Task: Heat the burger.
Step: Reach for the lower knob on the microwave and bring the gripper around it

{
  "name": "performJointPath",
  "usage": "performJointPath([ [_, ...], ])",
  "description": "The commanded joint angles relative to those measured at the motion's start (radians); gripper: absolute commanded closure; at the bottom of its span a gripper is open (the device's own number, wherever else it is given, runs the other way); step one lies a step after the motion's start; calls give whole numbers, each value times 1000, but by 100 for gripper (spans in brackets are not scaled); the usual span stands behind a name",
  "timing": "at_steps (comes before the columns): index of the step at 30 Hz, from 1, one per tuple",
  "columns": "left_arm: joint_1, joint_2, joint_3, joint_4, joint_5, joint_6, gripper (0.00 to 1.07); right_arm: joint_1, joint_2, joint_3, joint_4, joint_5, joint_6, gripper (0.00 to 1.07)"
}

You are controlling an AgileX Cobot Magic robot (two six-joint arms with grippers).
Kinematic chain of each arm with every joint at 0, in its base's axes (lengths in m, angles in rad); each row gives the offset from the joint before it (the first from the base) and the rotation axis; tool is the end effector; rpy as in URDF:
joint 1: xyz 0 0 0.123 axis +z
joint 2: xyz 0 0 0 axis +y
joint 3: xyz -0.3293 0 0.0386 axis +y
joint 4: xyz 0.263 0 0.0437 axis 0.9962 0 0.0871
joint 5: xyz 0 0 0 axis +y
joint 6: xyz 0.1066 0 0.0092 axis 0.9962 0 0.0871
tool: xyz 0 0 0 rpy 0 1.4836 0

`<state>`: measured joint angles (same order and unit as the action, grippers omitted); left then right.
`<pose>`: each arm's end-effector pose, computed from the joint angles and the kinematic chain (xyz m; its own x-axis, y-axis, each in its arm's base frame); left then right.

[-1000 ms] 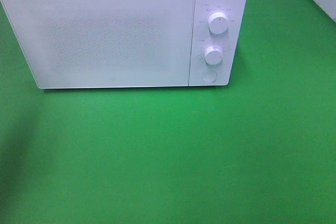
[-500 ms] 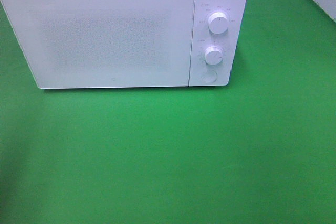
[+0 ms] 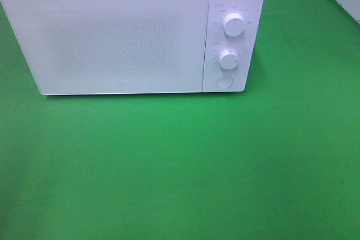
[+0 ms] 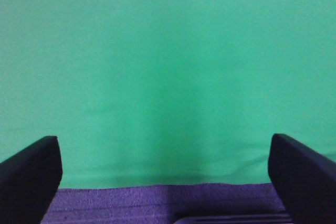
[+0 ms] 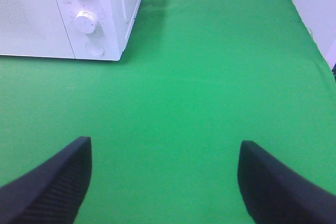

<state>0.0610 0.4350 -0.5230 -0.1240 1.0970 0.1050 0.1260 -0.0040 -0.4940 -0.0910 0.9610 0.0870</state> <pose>0.0409 -0.0093 0.2788 -0.7921 -0.0004 -0.6104 0.0443 0.9973 -0.0581 -0.0188 -0.0104 0.2852 -0.3641 -0.0112 -0.9313 -0.0439 0.9990 0.0052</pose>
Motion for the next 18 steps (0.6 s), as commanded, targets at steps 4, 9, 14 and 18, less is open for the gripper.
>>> performJointPath([
  [4, 4, -111, 6, -5, -26, -2, 4, -7, -27, 1, -4, -3, 9, 33],
  [9, 4, -189, 6, -5, -26, -2, 4, -7, -27, 1, -4, -3, 9, 33],
  [14, 4, -291, 6, -14, -26, -5, 4, -7, -27, 1, -4, -3, 9, 33],
  [18, 4, -339, 6, -22, -26, -6, 4, -7, -27, 1, -4, -3, 9, 33],
])
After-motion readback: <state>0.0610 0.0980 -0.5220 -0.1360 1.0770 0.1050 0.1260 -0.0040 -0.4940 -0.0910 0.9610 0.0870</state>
